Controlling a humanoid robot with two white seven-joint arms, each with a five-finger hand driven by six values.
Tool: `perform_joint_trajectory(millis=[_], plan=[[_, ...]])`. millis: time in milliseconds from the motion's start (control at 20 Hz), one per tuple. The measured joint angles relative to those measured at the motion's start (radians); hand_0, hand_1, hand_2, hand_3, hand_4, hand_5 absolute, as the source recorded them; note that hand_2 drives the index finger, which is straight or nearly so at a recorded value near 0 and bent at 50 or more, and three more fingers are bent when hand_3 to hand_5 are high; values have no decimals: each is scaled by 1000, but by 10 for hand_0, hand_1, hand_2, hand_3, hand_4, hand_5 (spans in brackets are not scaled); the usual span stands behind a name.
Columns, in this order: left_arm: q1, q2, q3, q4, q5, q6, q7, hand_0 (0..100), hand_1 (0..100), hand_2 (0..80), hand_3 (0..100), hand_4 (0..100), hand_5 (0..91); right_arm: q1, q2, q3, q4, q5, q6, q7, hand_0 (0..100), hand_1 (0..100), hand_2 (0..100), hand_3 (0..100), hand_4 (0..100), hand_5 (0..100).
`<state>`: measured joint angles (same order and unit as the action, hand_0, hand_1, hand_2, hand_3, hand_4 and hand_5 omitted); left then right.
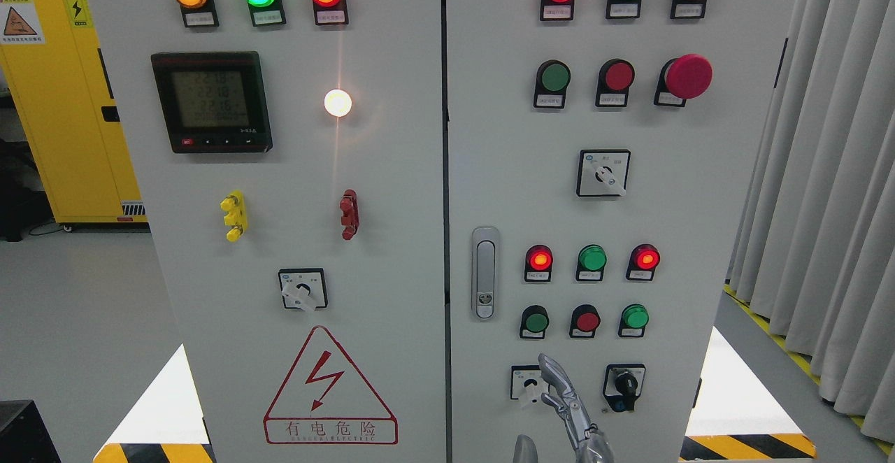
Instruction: Press green start button
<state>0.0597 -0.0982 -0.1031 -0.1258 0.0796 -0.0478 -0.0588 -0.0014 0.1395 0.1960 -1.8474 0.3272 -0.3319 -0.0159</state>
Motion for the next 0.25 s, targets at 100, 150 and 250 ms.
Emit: perform_joint_trajectory(millis=[100, 150, 250], plan=[[0, 0, 0, 0, 0, 0, 0, 120, 556, 0, 0, 0, 0, 0, 0, 4, 0, -6, 0, 0, 722, 644, 0, 0, 0, 0], [0, 0, 0, 0, 0, 0, 0, 120, 556, 0, 0, 0, 0, 1, 0, 6, 0, -8, 0, 0, 698, 643, 0, 0, 0, 0], [0, 0, 0, 0, 0, 0, 0, 120, 556, 0, 0, 0, 0, 1, 0, 10, 0, -11, 0, 0, 672, 642, 0, 0, 0, 0]])
